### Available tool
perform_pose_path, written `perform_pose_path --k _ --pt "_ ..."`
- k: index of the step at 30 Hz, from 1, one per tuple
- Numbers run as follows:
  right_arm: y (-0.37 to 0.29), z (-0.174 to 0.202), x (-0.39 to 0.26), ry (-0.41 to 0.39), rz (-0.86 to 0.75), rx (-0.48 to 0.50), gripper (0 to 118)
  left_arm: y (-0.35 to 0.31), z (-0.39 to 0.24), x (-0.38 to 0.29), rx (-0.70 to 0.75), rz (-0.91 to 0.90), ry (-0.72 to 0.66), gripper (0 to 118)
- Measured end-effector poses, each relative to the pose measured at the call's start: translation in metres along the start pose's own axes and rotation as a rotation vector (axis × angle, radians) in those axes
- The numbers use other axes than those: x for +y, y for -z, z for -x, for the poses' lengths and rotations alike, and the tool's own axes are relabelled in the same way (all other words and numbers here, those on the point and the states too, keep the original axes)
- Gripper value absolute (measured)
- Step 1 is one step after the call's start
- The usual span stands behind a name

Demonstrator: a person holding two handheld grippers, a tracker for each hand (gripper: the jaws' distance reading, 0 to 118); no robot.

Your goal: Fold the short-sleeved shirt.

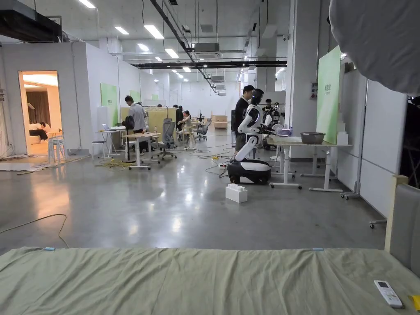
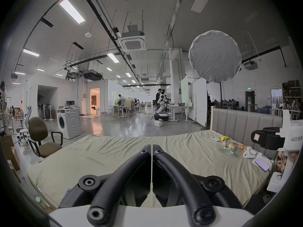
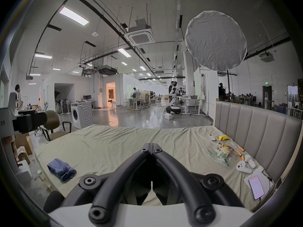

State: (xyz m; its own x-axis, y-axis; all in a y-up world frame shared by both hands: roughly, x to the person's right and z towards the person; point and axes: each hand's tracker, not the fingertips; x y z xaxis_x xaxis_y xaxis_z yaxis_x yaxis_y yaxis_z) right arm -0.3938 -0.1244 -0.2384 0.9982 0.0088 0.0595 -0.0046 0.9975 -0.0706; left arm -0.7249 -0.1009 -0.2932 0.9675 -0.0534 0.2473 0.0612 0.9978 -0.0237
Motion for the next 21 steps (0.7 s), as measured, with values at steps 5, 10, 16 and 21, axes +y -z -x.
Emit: perform_pose_path --k 5,10,16,21 --pt "-0.0019 -0.0001 0.0019 0.004 -0.009 -0.002 0 0.0006 -0.0003 0.0019 0.006 -0.001 0.01 1" --pt "-0.0023 -0.0004 0.0017 0.007 -0.01 -0.005 0 0.001 0.0015 0.0014 0.007 0.002 0.011 1" --pt "-0.0018 -0.0004 0.0 0.008 -0.002 -0.004 0 0.0009 0.0029 -0.0008 0.008 0.016 0.002 1" --pt "-0.0016 -0.0032 0.0012 0.05 0.0 -0.003 0 0.0002 0.0023 -0.0008 0.009 0.008 0.012 1"
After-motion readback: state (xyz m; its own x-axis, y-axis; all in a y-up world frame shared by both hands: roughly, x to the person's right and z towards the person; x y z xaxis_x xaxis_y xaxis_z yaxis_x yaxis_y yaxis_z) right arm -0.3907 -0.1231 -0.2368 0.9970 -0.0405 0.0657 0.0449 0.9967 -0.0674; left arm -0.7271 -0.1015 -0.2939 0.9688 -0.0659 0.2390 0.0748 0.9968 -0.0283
